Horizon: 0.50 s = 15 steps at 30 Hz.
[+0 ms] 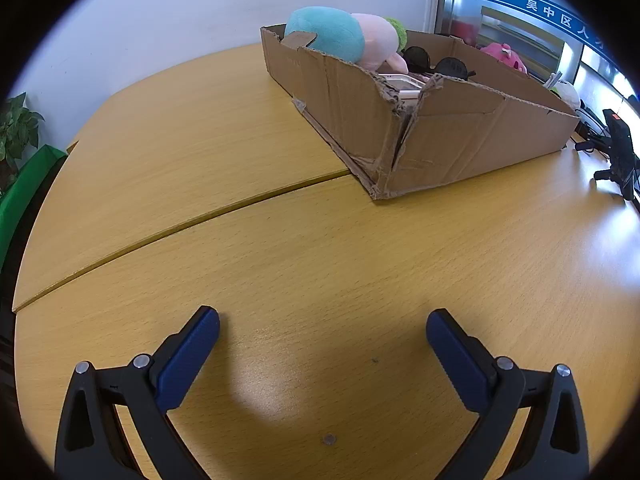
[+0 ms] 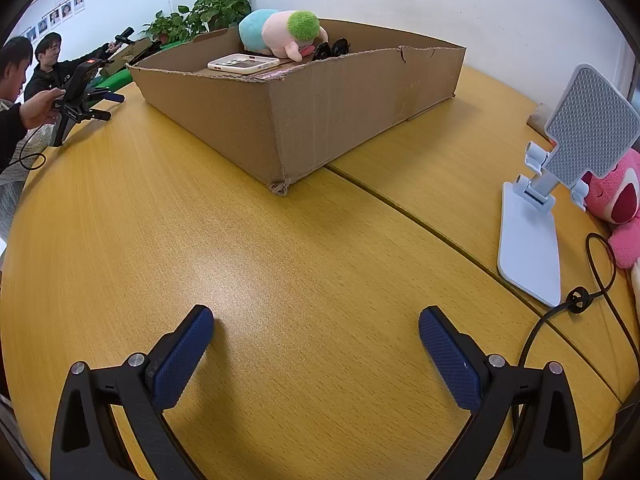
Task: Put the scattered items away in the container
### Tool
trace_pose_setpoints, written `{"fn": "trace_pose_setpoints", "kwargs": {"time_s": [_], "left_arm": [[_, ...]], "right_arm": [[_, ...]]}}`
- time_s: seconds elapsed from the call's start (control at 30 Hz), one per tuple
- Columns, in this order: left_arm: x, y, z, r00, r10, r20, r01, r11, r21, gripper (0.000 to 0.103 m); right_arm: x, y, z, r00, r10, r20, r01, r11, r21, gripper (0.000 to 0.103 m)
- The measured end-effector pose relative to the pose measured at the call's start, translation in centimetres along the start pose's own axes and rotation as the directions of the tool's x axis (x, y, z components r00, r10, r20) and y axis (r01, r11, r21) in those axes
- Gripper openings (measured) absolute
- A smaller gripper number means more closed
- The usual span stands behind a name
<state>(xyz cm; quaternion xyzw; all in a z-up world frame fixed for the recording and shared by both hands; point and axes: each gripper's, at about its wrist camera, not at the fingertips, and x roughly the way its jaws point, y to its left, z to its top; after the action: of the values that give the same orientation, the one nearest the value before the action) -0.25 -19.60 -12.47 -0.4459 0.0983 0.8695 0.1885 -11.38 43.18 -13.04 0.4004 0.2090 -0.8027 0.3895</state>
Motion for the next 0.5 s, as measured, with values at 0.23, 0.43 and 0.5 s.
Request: {"fn": "trace_pose_setpoints", "kwargs": {"time_s": [0.23,0.43,0.5], "left_arm": [[-0.03,-0.04,-0.02,1.0,0.001,0.0,-0.001,1.0,-0.001,0.103],[-0.09,-0.05,0.01,1.0,0.002,-0.001,-0.002,1.0,-0.002,0.103],[-0.06,-0.06,0.01,1.0,0.002,-0.001,-0.002,1.0,-0.002,0.103]], "right_arm": [[0.21,-0.09,-0.01,1.0,0.002,0.0,-0.002,1.0,0.0,0.103],[0.31,-0.15,-0.04,1.0,0.004,0.0,-0.004,1.0,0.0,0.103],[0.38,-0.19,-0.08,1.0,0.004,0.001,-0.004,1.0,-0.001,0.103]]}}
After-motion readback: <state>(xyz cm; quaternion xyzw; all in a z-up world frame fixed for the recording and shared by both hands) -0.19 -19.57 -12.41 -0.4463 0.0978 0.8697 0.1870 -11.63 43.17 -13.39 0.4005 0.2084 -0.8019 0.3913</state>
